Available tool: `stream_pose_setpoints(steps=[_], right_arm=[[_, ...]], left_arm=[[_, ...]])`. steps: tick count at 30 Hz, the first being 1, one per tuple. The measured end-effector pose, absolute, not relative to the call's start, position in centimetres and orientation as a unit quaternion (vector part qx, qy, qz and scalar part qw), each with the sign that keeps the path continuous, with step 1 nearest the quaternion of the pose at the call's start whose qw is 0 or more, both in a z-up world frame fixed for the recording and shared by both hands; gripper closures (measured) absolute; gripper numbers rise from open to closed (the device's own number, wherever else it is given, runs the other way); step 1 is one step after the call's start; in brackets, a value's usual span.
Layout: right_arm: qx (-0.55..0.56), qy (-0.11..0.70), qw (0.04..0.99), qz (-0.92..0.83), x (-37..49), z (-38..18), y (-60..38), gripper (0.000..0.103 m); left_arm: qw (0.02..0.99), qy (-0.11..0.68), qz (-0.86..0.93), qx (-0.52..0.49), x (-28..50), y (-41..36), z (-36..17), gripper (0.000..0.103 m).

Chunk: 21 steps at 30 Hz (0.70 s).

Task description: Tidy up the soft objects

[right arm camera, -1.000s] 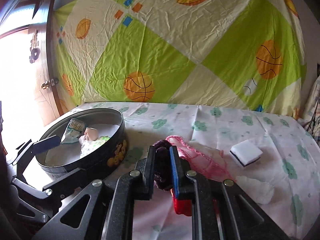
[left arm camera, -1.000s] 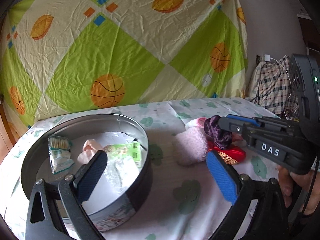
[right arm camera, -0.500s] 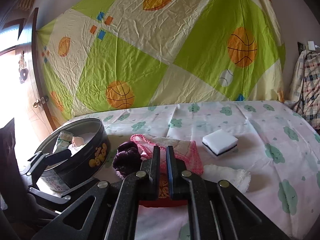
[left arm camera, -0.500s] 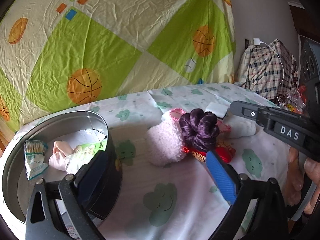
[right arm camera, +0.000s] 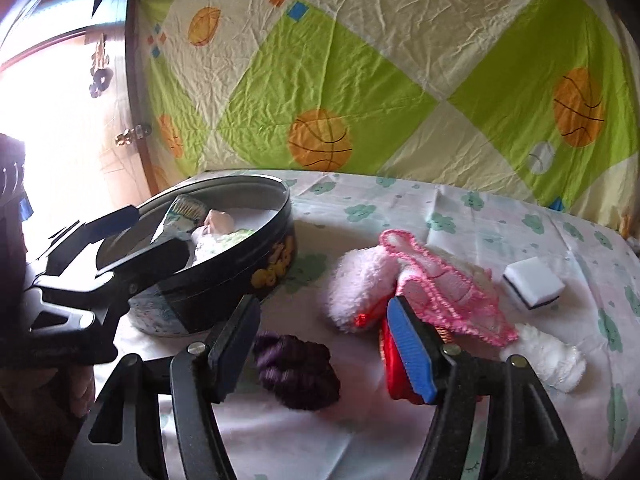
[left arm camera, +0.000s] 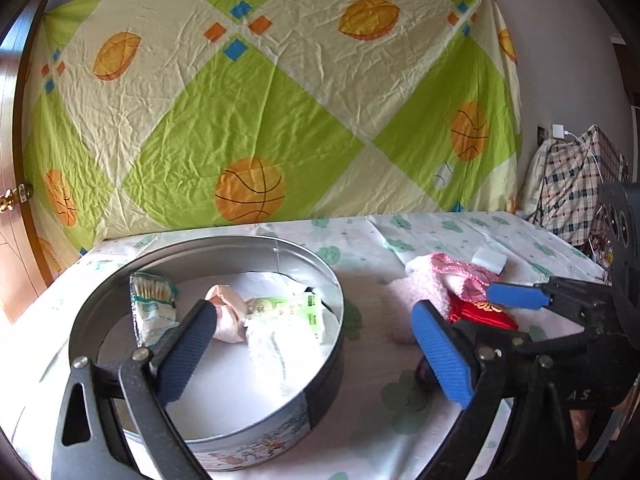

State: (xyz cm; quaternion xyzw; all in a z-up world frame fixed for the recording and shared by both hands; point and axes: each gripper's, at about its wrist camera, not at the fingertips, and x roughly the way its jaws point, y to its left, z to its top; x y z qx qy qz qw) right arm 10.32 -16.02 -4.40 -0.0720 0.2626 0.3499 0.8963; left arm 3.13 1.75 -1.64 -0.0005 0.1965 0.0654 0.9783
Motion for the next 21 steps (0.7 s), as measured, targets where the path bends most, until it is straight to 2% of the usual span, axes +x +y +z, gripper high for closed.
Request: stream_pose_setpoints(steps=[11,17,18,19,21], right_arm=[[-0.108,0.299,0.865,0.389,9.1,-5.6,-14.0,0.035],[-0.165,0.336,0.845,0.382,8.7,-7.7,-12.1,0.035],[-0.166,0.346,0.842,0.379,9.0,-8.0,-11.9,0.037],[-0.166,0.358,0.839,0.376,9.3,-8.4,-11.8,0.054],[-0.161,0.364,0.837,0.375,9.6,-8.5,-12.0,0.058]], left_arm=[[0.976,0.201,0.08,-0.021,2.7,3.4,-2.3,0.002],[0.976,0.205,0.075,-0.024,2.6,3.5,-2.5,0.002],[0.975,0.206,0.074,-0.024,2.6,3.5,-2.6,0.002],[0.975,0.207,0.074,-0.023,2.6,3.4,-2.7,0.002],[0.975,0.208,0.072,-0.022,2.6,3.4,-2.6,0.002]])
